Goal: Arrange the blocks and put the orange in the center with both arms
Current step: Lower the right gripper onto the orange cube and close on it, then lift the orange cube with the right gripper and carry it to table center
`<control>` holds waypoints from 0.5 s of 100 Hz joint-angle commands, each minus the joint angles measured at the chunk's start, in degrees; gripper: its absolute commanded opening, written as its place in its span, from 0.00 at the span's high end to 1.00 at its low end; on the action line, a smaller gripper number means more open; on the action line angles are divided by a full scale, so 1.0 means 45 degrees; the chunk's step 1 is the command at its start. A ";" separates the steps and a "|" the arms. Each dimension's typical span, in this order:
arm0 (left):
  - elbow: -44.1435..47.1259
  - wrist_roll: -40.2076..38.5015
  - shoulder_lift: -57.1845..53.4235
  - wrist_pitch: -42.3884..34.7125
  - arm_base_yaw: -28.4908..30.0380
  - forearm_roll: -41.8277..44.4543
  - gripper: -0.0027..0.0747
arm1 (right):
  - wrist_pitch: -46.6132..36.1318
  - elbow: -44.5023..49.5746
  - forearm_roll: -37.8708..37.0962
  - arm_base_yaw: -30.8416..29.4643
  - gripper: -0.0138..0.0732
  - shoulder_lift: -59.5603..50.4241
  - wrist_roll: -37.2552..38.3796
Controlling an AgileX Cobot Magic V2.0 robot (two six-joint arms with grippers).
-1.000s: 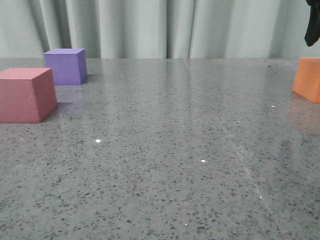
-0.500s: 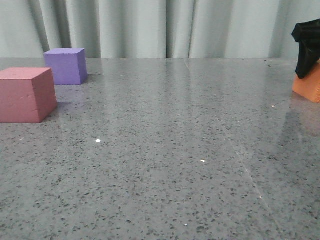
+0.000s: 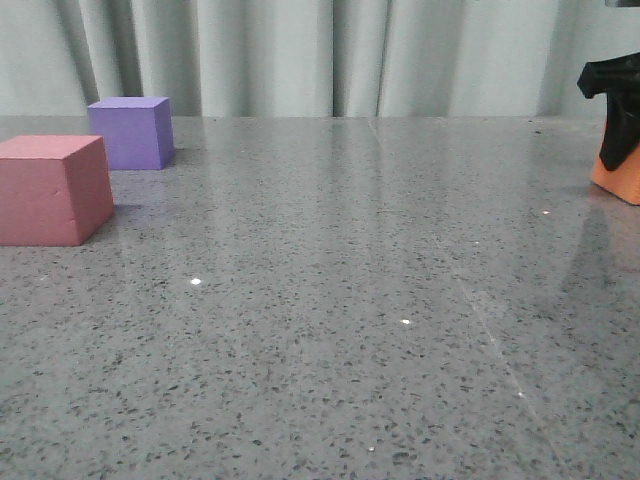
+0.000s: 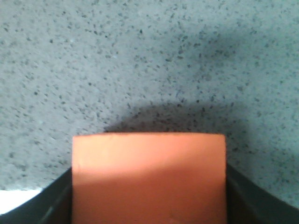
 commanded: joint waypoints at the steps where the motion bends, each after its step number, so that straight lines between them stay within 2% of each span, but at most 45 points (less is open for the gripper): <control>1: 0.0683 -0.0017 -0.0428 -0.1104 0.0026 -0.0006 0.99 | -0.0272 -0.0704 0.0466 -0.0012 0.60 -0.0682 -0.0108; 29: 0.0683 -0.0017 -0.0428 -0.1104 0.0026 -0.0006 0.99 | 0.1922 -0.2937 0.1162 0.1213 0.60 -0.1280 -0.0108; 50: 0.0683 -0.0017 -0.0428 -0.1104 0.0026 -0.0006 0.99 | 0.1784 -0.4001 0.1447 0.3232 0.60 -0.1146 0.1337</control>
